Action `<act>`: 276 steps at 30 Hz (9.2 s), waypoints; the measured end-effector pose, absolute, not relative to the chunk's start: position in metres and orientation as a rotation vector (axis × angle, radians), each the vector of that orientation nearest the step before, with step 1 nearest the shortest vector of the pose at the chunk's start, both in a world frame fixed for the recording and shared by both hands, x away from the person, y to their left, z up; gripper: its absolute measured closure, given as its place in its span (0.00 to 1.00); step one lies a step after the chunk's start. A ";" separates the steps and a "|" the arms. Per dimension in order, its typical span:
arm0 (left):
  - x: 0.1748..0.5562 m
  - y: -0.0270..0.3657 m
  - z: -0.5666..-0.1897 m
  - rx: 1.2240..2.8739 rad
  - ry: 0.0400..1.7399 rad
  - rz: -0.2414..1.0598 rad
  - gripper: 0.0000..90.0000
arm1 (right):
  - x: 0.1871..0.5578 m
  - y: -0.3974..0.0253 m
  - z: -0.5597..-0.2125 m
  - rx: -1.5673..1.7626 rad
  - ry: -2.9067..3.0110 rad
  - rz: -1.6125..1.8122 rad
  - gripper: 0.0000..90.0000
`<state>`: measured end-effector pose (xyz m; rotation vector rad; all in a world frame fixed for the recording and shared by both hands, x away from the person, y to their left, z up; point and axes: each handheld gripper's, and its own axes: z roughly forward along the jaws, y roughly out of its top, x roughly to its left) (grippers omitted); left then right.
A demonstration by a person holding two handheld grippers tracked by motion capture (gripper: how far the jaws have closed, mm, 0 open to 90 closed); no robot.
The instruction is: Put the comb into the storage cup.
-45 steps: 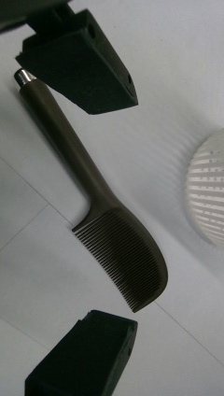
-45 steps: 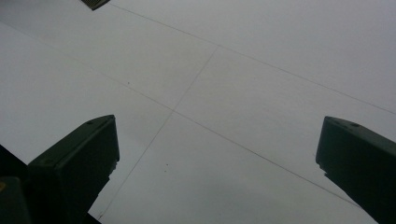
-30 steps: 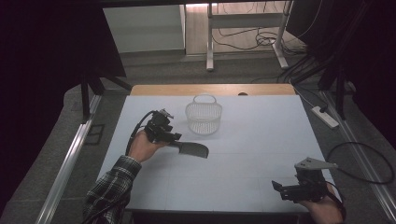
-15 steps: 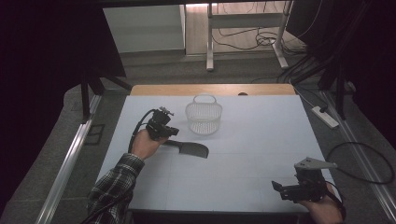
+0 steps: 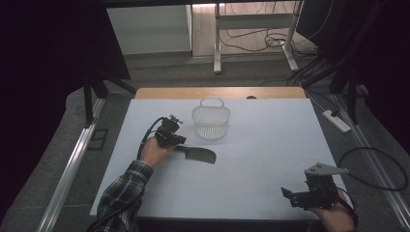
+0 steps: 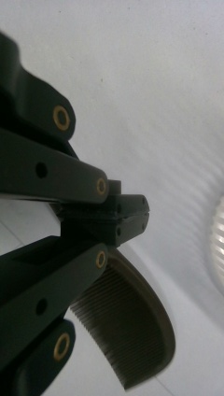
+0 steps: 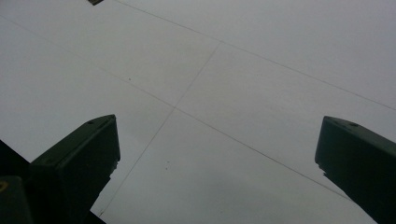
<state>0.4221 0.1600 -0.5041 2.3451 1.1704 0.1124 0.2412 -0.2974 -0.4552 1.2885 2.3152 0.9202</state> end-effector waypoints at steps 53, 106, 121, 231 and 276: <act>0.356 0.190 -0.518 2.413 1.167 -0.019 0.99 | 0.241 -0.296 -0.455 1.277 2.323 0.913 0.00; 0.286 0.190 -0.495 2.303 1.270 0.019 0.41 | 0.241 -0.292 -0.456 1.241 2.344 0.888 0.01; 0.278 0.182 -0.490 2.313 1.279 0.071 0.00 | 0.241 -0.291 -0.456 1.234 2.350 0.879 0.01; 0.273 0.176 -0.483 2.267 1.057 0.110 0.80 | 0.238 -0.290 -0.454 1.192 2.343 0.895 0.00; 0.264 0.170 -0.465 2.166 0.950 0.276 0.80 | 0.261 -0.256 -0.423 1.050 2.356 1.339 0.00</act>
